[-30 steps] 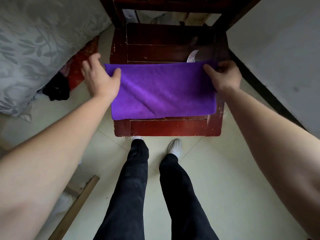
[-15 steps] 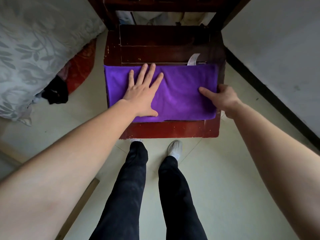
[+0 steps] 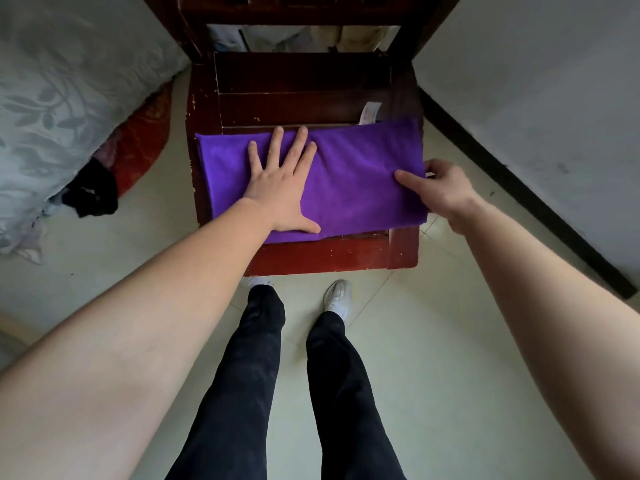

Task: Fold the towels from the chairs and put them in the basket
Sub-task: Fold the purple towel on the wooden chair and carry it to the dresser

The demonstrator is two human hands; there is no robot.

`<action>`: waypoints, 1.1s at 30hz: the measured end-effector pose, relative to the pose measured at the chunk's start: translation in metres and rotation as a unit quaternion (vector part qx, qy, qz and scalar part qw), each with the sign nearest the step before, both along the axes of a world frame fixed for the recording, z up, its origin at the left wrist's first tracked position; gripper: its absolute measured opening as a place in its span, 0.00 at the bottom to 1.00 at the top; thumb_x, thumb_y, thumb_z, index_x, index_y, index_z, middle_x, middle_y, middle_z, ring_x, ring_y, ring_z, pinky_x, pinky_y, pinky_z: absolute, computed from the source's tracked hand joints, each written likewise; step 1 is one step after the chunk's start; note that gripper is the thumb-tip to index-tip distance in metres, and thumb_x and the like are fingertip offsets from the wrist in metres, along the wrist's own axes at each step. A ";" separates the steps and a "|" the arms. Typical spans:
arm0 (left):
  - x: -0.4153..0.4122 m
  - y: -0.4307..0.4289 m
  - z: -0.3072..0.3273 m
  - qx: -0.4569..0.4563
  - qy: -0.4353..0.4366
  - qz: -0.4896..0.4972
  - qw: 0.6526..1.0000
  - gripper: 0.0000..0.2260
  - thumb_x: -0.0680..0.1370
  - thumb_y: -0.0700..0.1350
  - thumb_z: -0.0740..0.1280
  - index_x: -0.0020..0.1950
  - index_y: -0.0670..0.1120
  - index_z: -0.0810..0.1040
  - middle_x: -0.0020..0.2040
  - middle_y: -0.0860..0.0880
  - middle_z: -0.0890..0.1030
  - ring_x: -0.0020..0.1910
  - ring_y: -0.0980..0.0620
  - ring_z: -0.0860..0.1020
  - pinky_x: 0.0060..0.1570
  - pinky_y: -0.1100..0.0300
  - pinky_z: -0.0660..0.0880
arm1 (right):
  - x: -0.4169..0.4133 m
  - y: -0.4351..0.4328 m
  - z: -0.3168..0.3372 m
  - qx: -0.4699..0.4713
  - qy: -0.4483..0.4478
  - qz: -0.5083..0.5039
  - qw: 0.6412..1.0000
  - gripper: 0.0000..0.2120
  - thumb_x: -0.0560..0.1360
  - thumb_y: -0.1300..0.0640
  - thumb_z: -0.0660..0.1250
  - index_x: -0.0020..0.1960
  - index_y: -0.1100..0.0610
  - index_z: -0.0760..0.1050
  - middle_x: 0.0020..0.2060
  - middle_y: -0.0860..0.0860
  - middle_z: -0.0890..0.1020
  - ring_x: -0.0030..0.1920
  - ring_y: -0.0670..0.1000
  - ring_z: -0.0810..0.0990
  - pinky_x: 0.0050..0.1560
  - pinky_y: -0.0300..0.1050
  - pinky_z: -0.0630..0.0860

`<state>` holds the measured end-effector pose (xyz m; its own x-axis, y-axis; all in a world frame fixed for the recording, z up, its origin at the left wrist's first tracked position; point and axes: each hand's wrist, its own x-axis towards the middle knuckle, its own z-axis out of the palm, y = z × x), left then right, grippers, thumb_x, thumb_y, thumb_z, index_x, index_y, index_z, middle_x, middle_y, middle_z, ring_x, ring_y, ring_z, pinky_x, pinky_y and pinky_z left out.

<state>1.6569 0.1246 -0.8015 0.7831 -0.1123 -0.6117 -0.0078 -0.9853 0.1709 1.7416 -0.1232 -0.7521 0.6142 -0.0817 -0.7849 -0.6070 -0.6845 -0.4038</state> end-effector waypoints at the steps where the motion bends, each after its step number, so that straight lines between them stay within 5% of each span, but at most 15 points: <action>1: -0.002 0.003 0.002 -0.024 -0.014 0.015 1.000 0.62 0.59 0.74 0.71 0.80 0.48 0.44 0.81 0.48 0.38 0.79 0.38 0.38 0.72 0.29 0.44 | -0.001 0.005 0.004 -0.005 -0.014 0.005 1.000 0.16 0.74 0.47 0.74 0.56 0.53 0.77 0.51 0.49 0.81 0.52 0.52 0.82 0.55 0.50 0.81; 4: -0.018 0.020 0.014 -0.090 -0.139 0.181 0.969 0.45 0.69 0.67 0.69 0.79 0.50 0.57 0.81 0.46 0.48 0.79 0.42 0.48 0.73 0.36 0.50 | -0.006 0.028 0.019 0.008 -0.041 0.009 0.999 0.20 0.72 0.49 0.74 0.62 0.52 0.75 0.50 0.45 0.81 0.53 0.51 0.82 0.59 0.52 0.80; 7: -0.033 0.043 0.024 -0.088 -0.227 0.463 0.852 0.28 0.76 0.57 0.64 0.73 0.45 0.67 0.75 0.41 0.64 0.73 0.40 0.64 0.69 0.48 0.61 | -0.014 0.060 0.032 0.032 -0.082 0.015 0.996 0.30 0.71 0.50 0.74 0.71 0.52 0.70 0.54 0.46 0.80 0.54 0.51 0.81 0.60 0.53 0.79; 10: -0.042 0.079 0.030 -0.204 -0.093 0.692 0.686 0.20 0.81 0.55 0.60 0.66 0.43 0.72 0.63 0.42 0.74 0.65 0.42 0.73 0.61 0.53 0.68 | -0.028 0.105 0.038 0.033 -0.121 0.081 0.989 0.33 0.71 0.51 0.72 0.73 0.49 0.67 0.47 0.47 0.81 0.50 0.51 0.80 0.58 0.47 0.76; 12: -0.049 0.100 0.034 -0.322 0.043 0.749 0.578 0.23 0.82 0.59 0.54 0.69 0.45 0.71 0.64 0.44 0.76 0.63 0.46 0.75 0.61 0.51 0.69 | -0.044 0.139 0.039 0.039 -0.136 0.134 0.981 0.32 0.72 0.51 0.71 0.74 0.48 0.65 0.39 0.49 0.80 0.47 0.54 0.79 0.53 0.45 0.74; 17: -0.065 0.131 0.034 -0.395 0.117 0.737 0.536 0.31 0.82 0.64 0.46 0.76 0.46 0.64 0.69 0.42 0.75 0.62 0.47 0.75 0.60 0.46 0.66 | -0.090 0.217 0.010 0.049 -0.124 0.291 0.947 0.34 0.74 0.51 0.66 0.78 0.50 0.59 0.49 0.57 0.84 0.53 0.61 0.81 0.52 0.53 0.77; 20: -0.073 0.143 0.030 -0.410 0.140 0.724 0.536 0.33 0.81 0.66 0.44 0.76 0.45 0.63 0.71 0.42 0.73 0.65 0.47 0.74 0.66 0.43 0.63 | -0.117 0.242 -0.011 0.048 -0.024 0.393 0.918 0.40 0.78 0.47 0.66 0.82 0.52 0.48 0.65 0.63 0.74 0.63 0.64 0.76 0.62 0.54 0.74; 22: -0.074 0.144 0.031 -0.423 0.144 0.717 0.535 0.34 0.80 0.66 0.44 0.77 0.45 0.63 0.72 0.42 0.71 0.69 0.46 0.72 0.69 0.42 0.62 | -0.123 0.242 -0.014 0.068 0.009 0.406 0.911 0.42 0.78 0.45 0.67 0.82 0.52 0.46 0.67 0.62 0.71 0.64 0.62 0.75 0.67 0.52 0.72; 26: -0.072 0.141 0.031 -0.419 0.136 0.708 0.552 0.31 0.81 0.64 0.46 0.77 0.45 0.63 0.72 0.41 0.71 0.68 0.46 0.72 0.66 0.44 0.66 | -0.113 0.213 -0.003 0.138 0.002 0.287 0.948 0.26 0.79 0.54 0.65 0.76 0.53 0.67 0.59 0.53 0.82 0.58 0.52 0.81 0.65 0.45 0.73; 28: -0.073 0.135 0.026 -0.380 0.102 0.690 0.607 0.30 0.81 0.64 0.49 0.77 0.47 0.63 0.71 0.42 0.73 0.64 0.47 0.74 0.67 0.45 0.68 | -0.108 0.188 0.001 0.099 -0.121 0.278 0.948 0.18 0.79 0.58 0.63 0.68 0.54 0.75 0.52 0.51 0.83 0.50 0.53 0.82 0.58 0.49 0.76; 30: -0.077 0.126 0.023 -0.296 0.047 0.621 0.724 0.31 0.78 0.65 0.55 0.77 0.49 0.62 0.69 0.45 0.74 0.64 0.47 0.74 0.67 0.47 0.69 | -0.104 0.163 0.001 0.025 -0.212 0.287 0.934 0.17 0.79 0.58 0.63 0.66 0.52 0.77 0.54 0.52 0.79 0.50 0.56 0.81 0.52 0.49 0.78; 32: -0.081 0.115 0.022 -0.210 0.013 0.534 0.818 0.32 0.78 0.59 0.62 0.78 0.48 0.58 0.67 0.46 0.73 0.64 0.47 0.74 0.67 0.49 0.69 | -0.100 0.147 0.000 -0.021 -0.239 0.283 0.928 0.18 0.79 0.54 0.64 0.69 0.51 0.73 0.58 0.54 0.75 0.53 0.59 0.80 0.50 0.50 0.76; 33: -0.081 0.109 0.021 -0.185 0.002 0.519 0.835 0.31 0.78 0.56 0.64 0.77 0.46 0.59 0.66 0.45 0.74 0.64 0.46 0.74 0.65 0.50 0.70 | -0.098 0.143 -0.002 -0.031 -0.232 0.270 0.934 0.20 0.79 0.52 0.65 0.70 0.51 0.71 0.60 0.54 0.74 0.55 0.59 0.79 0.51 0.50 0.76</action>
